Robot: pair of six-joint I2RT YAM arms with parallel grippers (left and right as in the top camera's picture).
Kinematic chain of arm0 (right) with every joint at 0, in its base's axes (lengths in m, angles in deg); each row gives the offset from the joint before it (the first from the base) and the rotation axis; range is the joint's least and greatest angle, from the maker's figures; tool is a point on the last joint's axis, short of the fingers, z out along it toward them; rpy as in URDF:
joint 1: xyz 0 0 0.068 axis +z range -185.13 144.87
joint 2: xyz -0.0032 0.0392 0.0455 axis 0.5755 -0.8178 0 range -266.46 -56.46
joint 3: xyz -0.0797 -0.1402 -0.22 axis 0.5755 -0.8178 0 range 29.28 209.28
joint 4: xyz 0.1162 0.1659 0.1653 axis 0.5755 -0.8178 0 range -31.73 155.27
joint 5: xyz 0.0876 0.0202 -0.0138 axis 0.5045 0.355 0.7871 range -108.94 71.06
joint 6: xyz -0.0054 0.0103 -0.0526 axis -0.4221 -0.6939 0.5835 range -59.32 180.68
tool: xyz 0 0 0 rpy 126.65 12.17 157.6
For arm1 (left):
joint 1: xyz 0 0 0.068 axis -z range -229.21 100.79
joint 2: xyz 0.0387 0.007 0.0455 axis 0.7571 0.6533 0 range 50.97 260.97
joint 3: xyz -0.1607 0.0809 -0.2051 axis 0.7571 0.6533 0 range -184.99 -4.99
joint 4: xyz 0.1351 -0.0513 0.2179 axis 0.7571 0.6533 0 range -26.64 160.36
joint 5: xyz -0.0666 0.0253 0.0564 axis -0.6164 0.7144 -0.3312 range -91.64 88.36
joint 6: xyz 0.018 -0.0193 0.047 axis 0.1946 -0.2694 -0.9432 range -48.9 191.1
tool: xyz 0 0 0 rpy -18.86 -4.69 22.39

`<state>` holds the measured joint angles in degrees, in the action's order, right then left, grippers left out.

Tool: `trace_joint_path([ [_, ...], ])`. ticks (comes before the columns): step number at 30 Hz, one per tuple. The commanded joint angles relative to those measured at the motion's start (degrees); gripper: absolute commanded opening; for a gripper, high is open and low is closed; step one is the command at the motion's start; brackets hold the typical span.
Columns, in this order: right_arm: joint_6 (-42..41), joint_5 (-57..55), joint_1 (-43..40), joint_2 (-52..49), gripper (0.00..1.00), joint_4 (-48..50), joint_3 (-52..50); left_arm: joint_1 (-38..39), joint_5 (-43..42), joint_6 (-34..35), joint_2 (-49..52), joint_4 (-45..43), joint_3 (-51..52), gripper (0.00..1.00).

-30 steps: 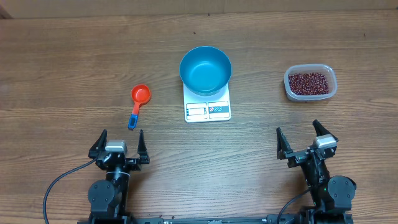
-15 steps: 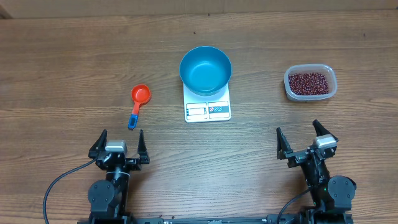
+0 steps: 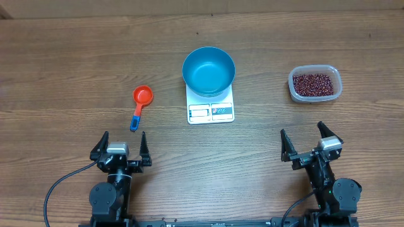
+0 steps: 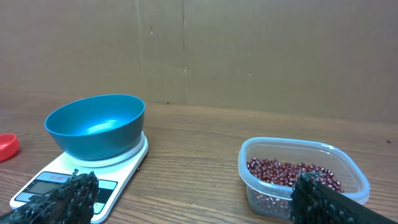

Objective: Scoop item into bowl and weigh 150g on scale

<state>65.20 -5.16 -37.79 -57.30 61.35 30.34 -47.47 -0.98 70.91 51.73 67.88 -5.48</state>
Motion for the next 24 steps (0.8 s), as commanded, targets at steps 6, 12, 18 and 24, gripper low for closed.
trace_joint_path([
  [6,0.1,0.4,-0.4,0.7,1.0,0.4,-0.6,-0.3,-1.8,-0.5,-0.5,0.0,0.2,1.0],
  [12,0.1,0.4,-0.4,0.7,1.0,0.4,-0.6,-0.3,-1.8,-0.5,-0.5,0.0,0.1,0.99],
  [18,0.1,0.4,-0.4,0.7,1.0,0.4,-0.6,-0.3,-2.2,-0.5,-0.5,0.5,-2.1,1.0],
  [24,0.1,0.4,-0.4,0.7,1.0,0.4,-0.6,-0.3,-2.1,-0.6,-0.5,5.7,-7.2,1.0],
])
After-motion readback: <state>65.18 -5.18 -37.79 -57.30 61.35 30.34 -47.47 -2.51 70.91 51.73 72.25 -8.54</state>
